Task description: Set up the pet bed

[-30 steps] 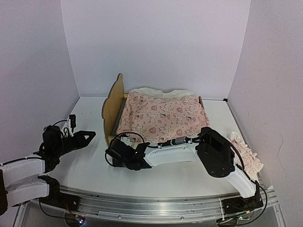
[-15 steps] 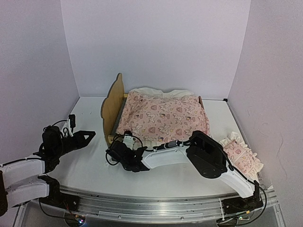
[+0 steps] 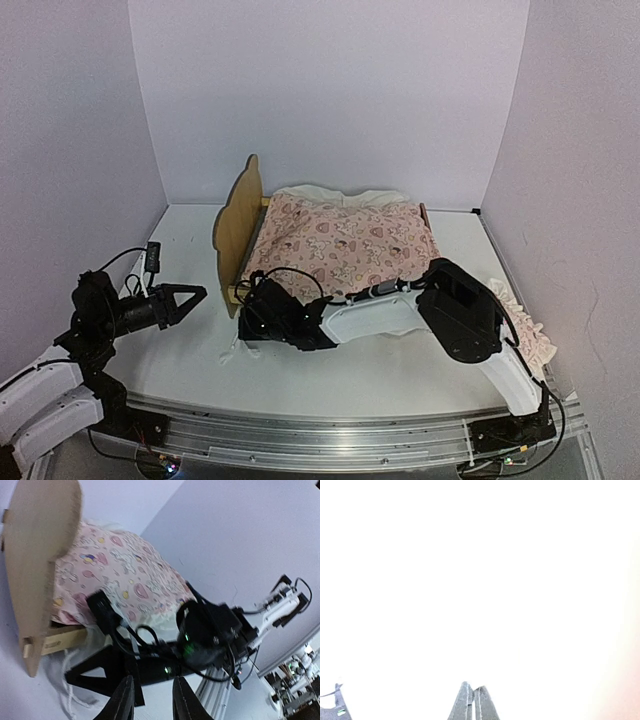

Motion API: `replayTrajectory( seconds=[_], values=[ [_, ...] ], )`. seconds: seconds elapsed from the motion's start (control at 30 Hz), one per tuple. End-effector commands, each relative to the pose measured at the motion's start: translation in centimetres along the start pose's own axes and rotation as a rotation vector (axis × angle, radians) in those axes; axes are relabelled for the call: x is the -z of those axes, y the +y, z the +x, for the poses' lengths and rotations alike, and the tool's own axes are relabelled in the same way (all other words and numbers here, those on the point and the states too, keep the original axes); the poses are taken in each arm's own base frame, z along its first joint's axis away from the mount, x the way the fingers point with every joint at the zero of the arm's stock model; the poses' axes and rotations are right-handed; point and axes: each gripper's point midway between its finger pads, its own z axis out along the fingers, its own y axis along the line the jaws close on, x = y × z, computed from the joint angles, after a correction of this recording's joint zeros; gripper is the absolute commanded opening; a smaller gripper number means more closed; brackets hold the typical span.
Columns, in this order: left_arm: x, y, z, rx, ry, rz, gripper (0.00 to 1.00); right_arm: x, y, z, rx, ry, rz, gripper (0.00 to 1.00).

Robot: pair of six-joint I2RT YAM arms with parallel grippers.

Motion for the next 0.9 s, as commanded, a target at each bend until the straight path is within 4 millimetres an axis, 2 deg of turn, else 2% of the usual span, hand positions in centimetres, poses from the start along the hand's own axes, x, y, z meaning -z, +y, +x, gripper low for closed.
replayTrajectory(
  seconds=[0.0, 0.13, 0.27, 0.47, 0.6, 0.77, 0.87],
  values=[
    [-1.8, 0.2, 2.7, 0.072, 0.125, 0.016, 0.27, 3.4, 6.2, -2.5, -0.013, 0.058, -0.298, 0.00],
    [-2.1, 3.9, 4.4, 0.199, 0.129, -0.135, 0.22, 3.5, 6.0, -2.6, -0.052, 0.078, -0.346, 0.00],
    [-2.1, 4.5, 4.5, 0.195, 0.126, -0.166, 0.23, 3.4, 4.8, -2.1, -0.083, 0.097, -0.346, 0.00],
    [-2.4, 6.8, 6.3, 0.229, 0.170, -0.245, 0.26, 2.8, 3.8, -1.6, -0.118, 0.094, -0.343, 0.00],
    [-2.4, 7.6, 6.8, 0.237, 0.177, -0.269, 0.27, 2.6, 3.7, -1.1, -0.102, 0.113, -0.318, 0.17],
    [-2.1, 7.9, 6.9, 0.243, 0.168, -0.288, 0.28, 4.1, 2.6, 1.9, 0.150, 0.131, -0.124, 0.38],
    [-2.1, 8.0, 7.1, 0.247, 0.167, -0.294, 0.28, 4.7, 1.6, 2.8, 0.198, 0.125, -0.066, 0.42]
  ],
)
